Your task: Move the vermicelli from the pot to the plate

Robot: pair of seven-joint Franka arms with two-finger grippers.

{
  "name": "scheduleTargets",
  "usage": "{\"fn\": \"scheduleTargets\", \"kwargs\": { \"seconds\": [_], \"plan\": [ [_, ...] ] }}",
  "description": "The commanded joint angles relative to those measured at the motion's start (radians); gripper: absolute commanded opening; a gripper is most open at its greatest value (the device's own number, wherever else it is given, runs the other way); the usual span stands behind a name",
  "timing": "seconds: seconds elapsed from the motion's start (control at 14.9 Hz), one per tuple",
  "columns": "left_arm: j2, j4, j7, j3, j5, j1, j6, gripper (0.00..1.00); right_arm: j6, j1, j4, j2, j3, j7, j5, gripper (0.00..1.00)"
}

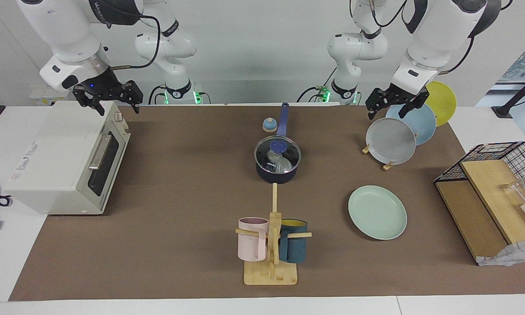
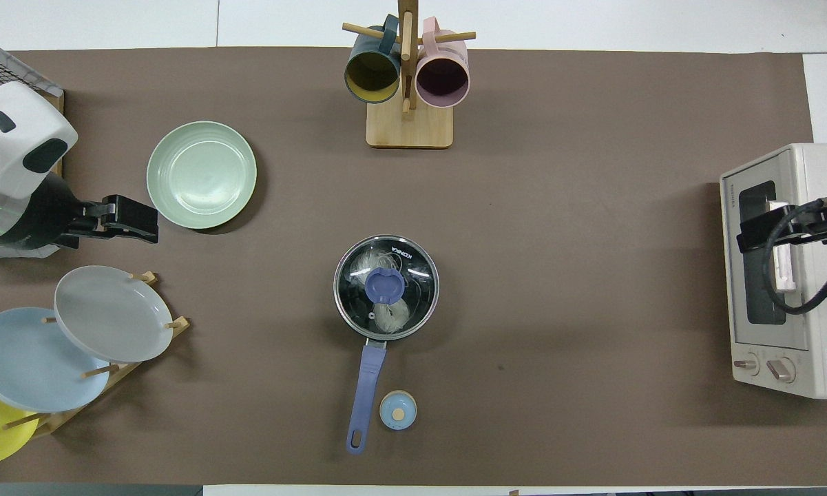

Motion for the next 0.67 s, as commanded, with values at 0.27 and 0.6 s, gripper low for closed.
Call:
{"fn": "scheduleTargets", "kwargs": {
  "seconds": [0.27, 0.6],
  "plan": [
    [-0.011, -0.002, 0.009, -0.006, 0.017, 0.014, -0.002, 1.00, -0.022, -0.006, 0.008, -0.004, 0.003, -0.009, 0.014, 1.00],
    [-0.011, -0.001, 0.009, -0.008, 0.017, 0.012, 0.000, 1.00, -0.013, -0.007, 0.004, -0.007, 0.003, -0.005, 0.017, 1.00]
  ]
}}
